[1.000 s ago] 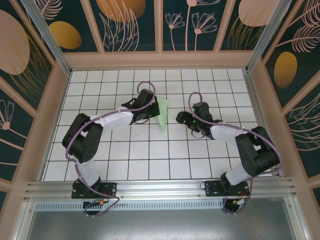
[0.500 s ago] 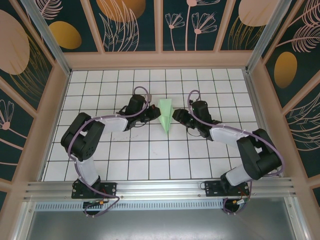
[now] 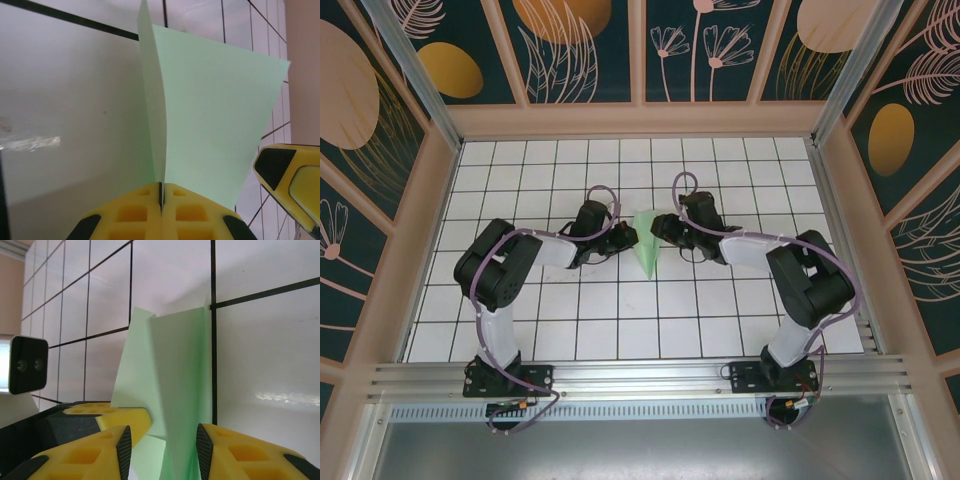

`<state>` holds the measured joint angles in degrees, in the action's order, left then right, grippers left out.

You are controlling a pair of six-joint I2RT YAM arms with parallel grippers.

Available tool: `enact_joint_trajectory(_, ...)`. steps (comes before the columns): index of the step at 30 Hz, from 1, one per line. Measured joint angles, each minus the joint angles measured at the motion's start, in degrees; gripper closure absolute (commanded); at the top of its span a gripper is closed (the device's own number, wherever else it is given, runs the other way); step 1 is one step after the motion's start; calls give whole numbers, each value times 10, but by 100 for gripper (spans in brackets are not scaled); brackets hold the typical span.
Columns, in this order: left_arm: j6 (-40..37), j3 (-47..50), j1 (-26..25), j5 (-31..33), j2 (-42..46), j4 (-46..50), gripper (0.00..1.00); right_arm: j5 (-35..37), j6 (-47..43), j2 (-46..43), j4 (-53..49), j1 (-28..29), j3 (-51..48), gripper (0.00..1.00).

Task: Fold a paper plane with a square sheet of paper (pick it up from the middle)
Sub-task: Move the paper plane to the center of the table.

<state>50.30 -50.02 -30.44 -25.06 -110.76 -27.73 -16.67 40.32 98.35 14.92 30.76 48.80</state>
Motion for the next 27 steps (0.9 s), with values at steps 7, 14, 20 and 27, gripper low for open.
enact_joint_trajectory(7,0,1,1,11,-8,1,100,-37,-17,45,-20,0,17,60)
enact_joint_trajectory(14,0,1,1,17,-8,1,100,-30,-30,30,-39,10,17,52)
enact_joint_trajectory(20,0,1,1,17,-13,1,100,-26,-46,3,-54,44,36,51)
enact_joint_trajectory(27,0,1,1,17,-14,5,100,-3,-49,16,-66,57,56,52)
